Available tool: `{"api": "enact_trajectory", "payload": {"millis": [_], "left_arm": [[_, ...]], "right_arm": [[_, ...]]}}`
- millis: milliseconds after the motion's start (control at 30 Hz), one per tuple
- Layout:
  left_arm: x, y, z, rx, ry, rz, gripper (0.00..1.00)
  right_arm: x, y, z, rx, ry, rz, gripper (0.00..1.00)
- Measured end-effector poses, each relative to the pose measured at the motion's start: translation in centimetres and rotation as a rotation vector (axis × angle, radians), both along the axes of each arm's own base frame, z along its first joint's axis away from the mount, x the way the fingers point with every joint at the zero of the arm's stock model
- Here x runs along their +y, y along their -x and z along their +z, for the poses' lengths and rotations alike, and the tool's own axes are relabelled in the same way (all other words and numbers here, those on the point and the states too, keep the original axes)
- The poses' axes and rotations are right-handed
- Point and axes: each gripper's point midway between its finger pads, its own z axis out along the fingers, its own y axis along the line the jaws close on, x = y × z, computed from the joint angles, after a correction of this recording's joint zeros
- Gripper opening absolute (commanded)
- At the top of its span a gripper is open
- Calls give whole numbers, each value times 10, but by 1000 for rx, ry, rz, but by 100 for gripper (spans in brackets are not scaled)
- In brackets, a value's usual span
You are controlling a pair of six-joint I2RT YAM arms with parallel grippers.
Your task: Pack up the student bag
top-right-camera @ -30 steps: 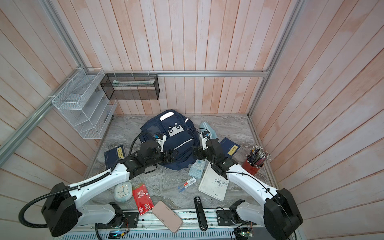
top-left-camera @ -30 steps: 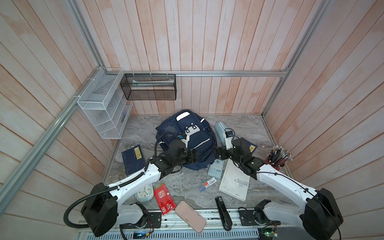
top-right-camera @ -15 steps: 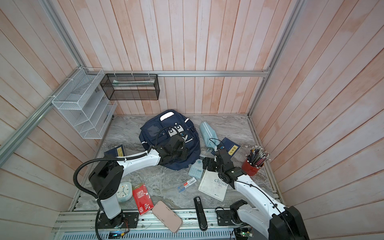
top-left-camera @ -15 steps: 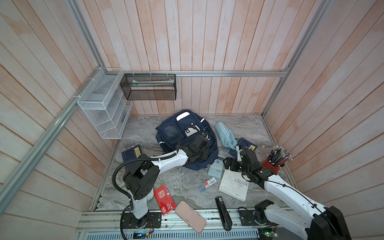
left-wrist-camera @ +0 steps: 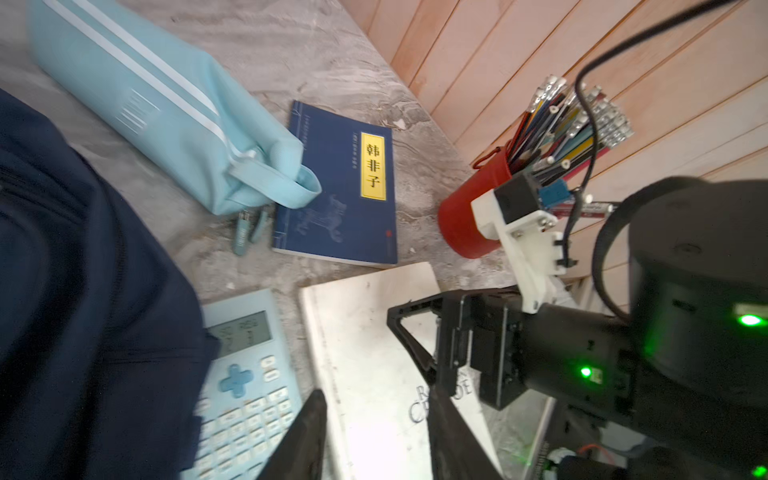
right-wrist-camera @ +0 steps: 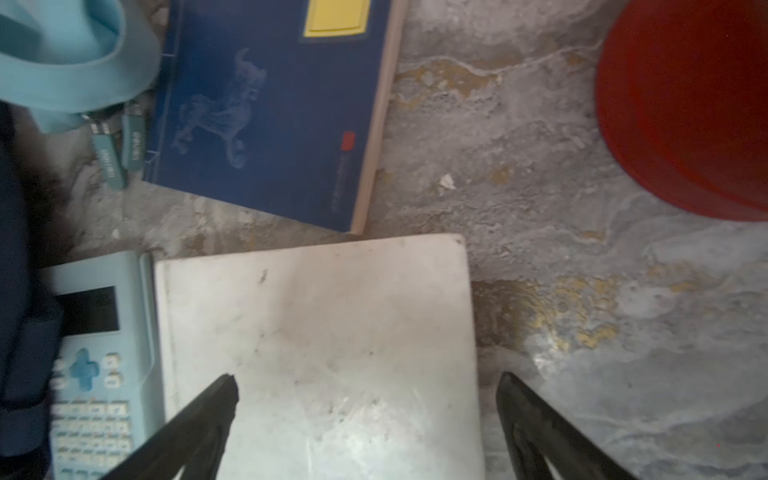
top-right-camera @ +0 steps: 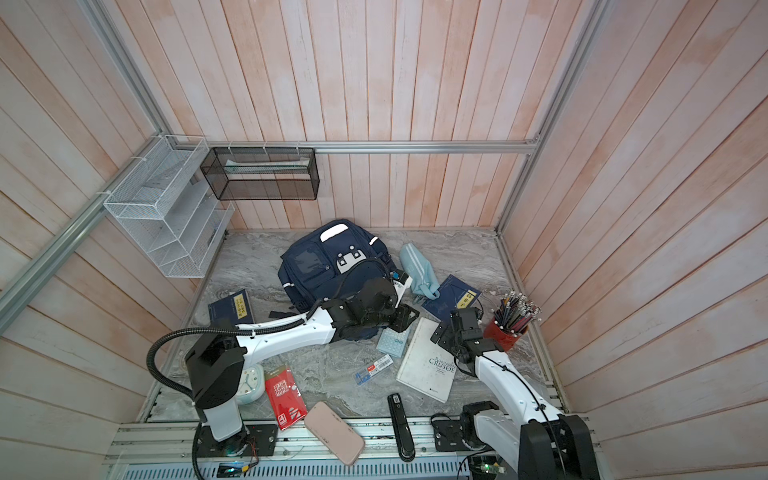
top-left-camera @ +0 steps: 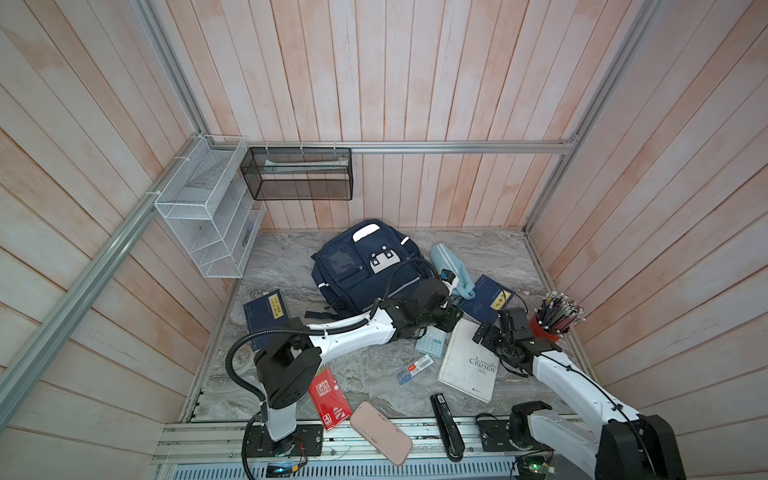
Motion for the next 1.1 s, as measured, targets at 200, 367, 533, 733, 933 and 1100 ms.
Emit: {"api": "enact_trajectory", "payload": {"millis": [200, 367, 533, 733, 933, 1100], "left_arm": [[-7, 12, -76, 177, -85, -3, 32], [-7, 21, -92, 256, -79, 6, 30], [-8, 28, -97, 302, -58, 6, 29], [-22, 26, -106, 295, -81, 8, 35], [-27, 17, -113, 244, -140, 48, 40], [-26, 14, -113, 194, -165, 70, 46]], "right_arm": [[-4, 4, -8, 23, -15, -16, 94], [-11, -2, -8, -2, -63, -37, 78], [-11, -7, -9, -13, -91, -23, 73], [-6, -12, -8, -25, -106, 13, 72], [-3, -13, -8, -30, -113, 32, 71], [-3, -13, -8, -30, -114, 36, 71]]}}
